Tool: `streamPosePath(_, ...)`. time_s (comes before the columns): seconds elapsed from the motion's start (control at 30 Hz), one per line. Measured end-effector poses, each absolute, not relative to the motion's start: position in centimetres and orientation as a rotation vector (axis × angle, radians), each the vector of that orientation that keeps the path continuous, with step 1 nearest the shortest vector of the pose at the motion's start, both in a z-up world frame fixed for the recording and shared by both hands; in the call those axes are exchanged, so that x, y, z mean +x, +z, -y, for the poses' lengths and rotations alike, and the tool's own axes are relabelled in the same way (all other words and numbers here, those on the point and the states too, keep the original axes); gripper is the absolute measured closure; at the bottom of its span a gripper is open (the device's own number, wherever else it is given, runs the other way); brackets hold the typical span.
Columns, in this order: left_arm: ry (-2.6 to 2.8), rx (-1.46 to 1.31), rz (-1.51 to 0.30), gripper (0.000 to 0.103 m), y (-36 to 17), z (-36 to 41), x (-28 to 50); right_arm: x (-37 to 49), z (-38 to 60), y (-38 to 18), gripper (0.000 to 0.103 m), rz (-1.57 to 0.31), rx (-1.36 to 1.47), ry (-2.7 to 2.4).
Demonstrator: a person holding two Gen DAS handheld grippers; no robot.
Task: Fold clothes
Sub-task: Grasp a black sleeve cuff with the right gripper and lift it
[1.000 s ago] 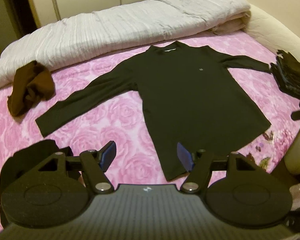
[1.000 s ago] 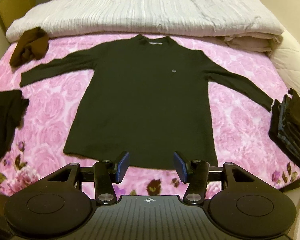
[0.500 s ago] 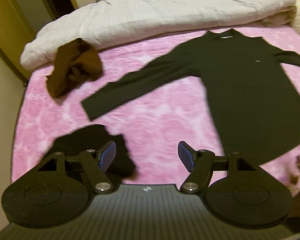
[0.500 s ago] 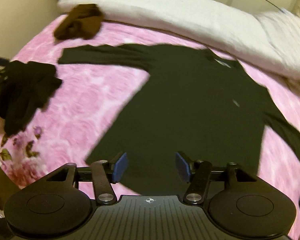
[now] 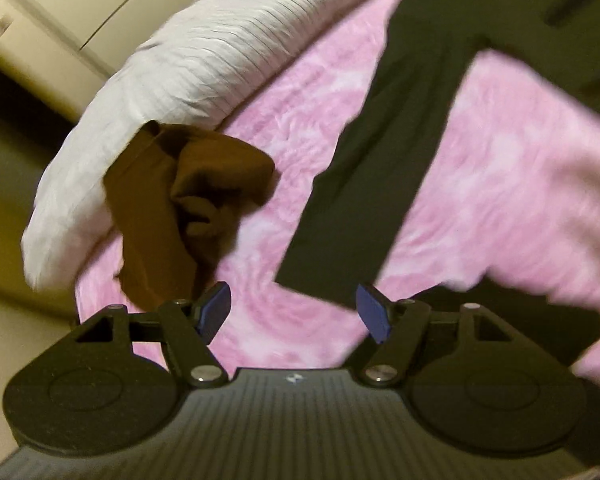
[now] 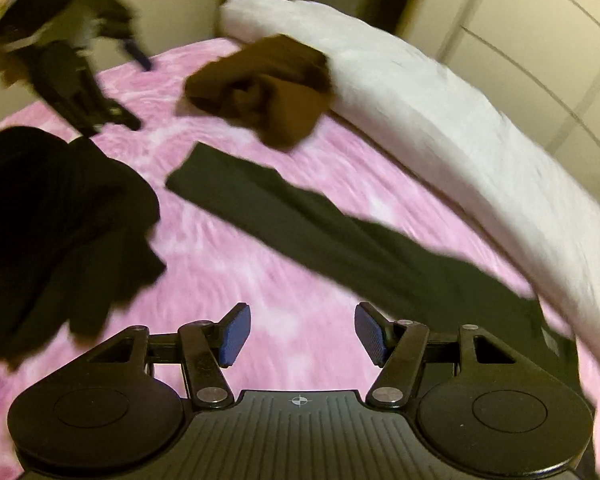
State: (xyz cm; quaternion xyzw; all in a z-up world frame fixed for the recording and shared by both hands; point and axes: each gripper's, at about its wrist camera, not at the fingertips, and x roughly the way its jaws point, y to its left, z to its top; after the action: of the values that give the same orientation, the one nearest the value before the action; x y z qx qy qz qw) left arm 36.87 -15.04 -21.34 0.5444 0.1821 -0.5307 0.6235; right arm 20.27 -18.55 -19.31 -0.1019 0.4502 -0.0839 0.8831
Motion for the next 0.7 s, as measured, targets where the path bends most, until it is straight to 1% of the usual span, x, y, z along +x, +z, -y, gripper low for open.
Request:
streamPosePath(0.07, -1.246, 1.325, -0.350, 0.037, -23.8, 15.1, 38.6, 23.9, 17.4, -21.7, 0.043, -0.912, -0.265, -0.119)
streamPosePath(0.23, -1.307, 1.377, -0.284, 0.037, -28.1, 15.0, 41.0, 32.0, 15.0, -27.7, 0.056, -0.889, -0.384, 0.017)
streamPosePath(0.27, -1.309, 1.365, -0.285, 0.037, -28.5, 14.9, 41.4, 33.3, 14.7, -28.8, 0.057, -0.886, -0.404, 0.039)
streamPosePath(0.43, -1.301, 1.273, -0.334, 0.037, -29.3, 14.7, 42.9, 37.7, 13.8, -32.9, 0.058, -0.897, -0.463, 0.143)
streamPosePath(0.63, -1.272, 1.213, -0.370, 0.037, -29.0, 14.3, 43.7, 39.7, 12.9, -35.1, 0.059, -0.872, -0.569, 0.217)
streamPosePath(0.67, -1.267, 1.204, -0.376, 0.037, -28.9, 14.3, 43.9, 40.0, 12.9, -35.3, 0.061, -0.870, -0.573, 0.222)
streamPosePath(0.7, -1.262, 1.194, -0.381, 0.037, -28.9, 14.2, 44.0, 40.2, 12.9, -35.4, 0.072, -0.872, -0.577, 0.230)
